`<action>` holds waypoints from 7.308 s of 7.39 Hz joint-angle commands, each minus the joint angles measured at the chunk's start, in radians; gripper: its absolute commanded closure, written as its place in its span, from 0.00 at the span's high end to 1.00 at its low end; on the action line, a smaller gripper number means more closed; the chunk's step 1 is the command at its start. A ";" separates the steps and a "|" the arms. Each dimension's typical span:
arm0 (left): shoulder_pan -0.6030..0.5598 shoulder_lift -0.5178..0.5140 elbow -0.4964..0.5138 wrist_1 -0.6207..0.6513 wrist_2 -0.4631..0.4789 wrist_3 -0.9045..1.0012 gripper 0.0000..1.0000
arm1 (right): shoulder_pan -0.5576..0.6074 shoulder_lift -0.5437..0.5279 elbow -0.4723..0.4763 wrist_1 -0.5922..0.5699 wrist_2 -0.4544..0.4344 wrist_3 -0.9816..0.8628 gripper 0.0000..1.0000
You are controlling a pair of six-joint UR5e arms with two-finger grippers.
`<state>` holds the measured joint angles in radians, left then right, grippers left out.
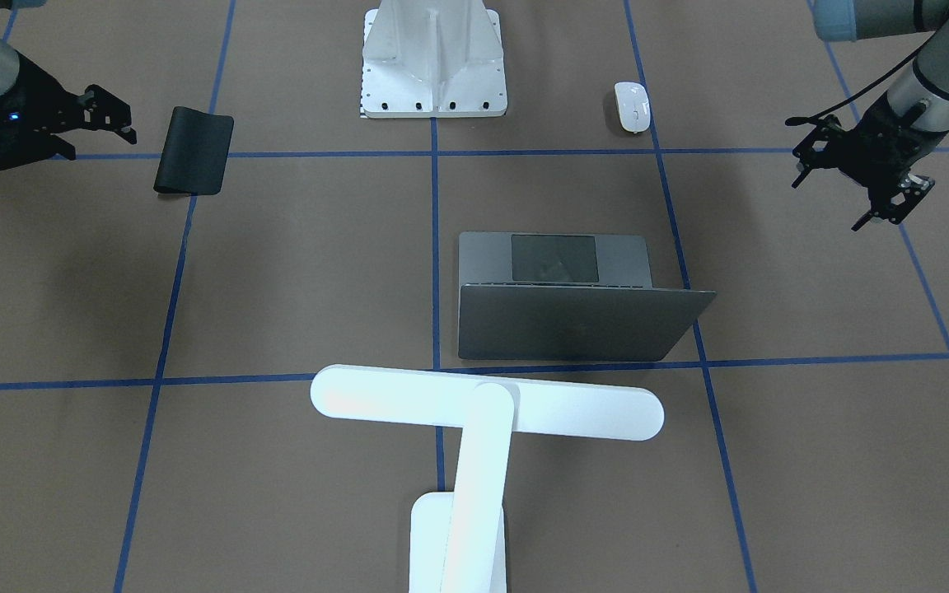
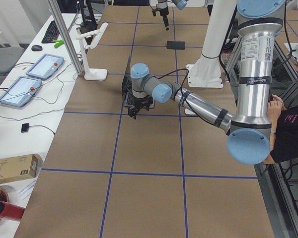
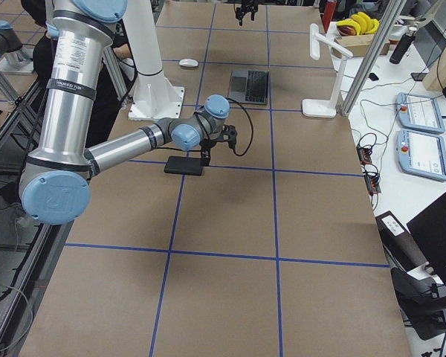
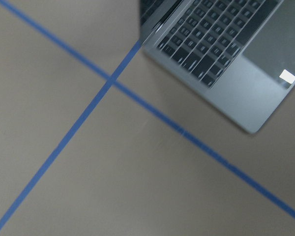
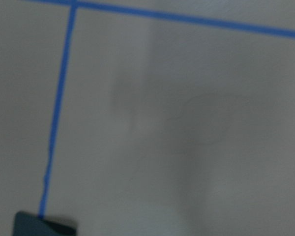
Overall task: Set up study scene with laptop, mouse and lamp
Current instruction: 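Withdraw the left gripper while the right arm reaches toward the mouse pad, then grasp the black mouse pad's edge with the right gripper, then carry the mouse pad with the right gripper toward the laptop's side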
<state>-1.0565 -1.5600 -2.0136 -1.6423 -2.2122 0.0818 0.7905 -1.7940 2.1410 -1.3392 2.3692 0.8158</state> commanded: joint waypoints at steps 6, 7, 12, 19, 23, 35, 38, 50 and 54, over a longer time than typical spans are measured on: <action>0.003 0.037 0.001 -0.076 0.000 -0.277 1.00 | -0.042 0.004 -0.111 0.002 0.099 0.020 0.90; 0.003 0.037 0.001 -0.077 0.000 -0.277 1.00 | -0.062 0.005 -0.116 0.002 0.101 0.020 0.90; 0.003 0.037 0.001 -0.079 0.002 -0.269 1.00 | -0.123 0.116 -0.220 0.026 0.102 0.014 0.89; 0.003 0.044 0.004 -0.120 0.006 -0.267 1.00 | -0.142 0.105 -0.253 0.020 0.105 0.022 0.73; 0.004 0.052 0.010 -0.135 0.011 -0.266 1.00 | -0.151 0.113 -0.265 0.020 0.105 0.022 0.54; 0.004 0.054 0.010 -0.137 0.012 -0.263 1.00 | -0.137 0.113 -0.251 0.011 0.136 0.020 0.14; 0.004 0.054 0.007 -0.137 0.011 -0.280 1.00 | -0.053 0.133 -0.223 0.012 0.202 0.014 0.09; 0.597 0.255 -0.269 -0.220 0.359 -1.440 1.00 | 0.070 1.020 -0.427 -0.737 -0.117 -0.264 0.09; 0.921 0.239 -0.278 -0.220 0.491 -1.680 1.00 | 0.072 1.203 -0.703 -0.749 -0.131 -0.373 0.09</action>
<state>-0.2222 -1.3130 -2.2861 -1.8617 -1.7483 -1.5379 0.8615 -0.6254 1.5175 -2.0906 2.2402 0.4956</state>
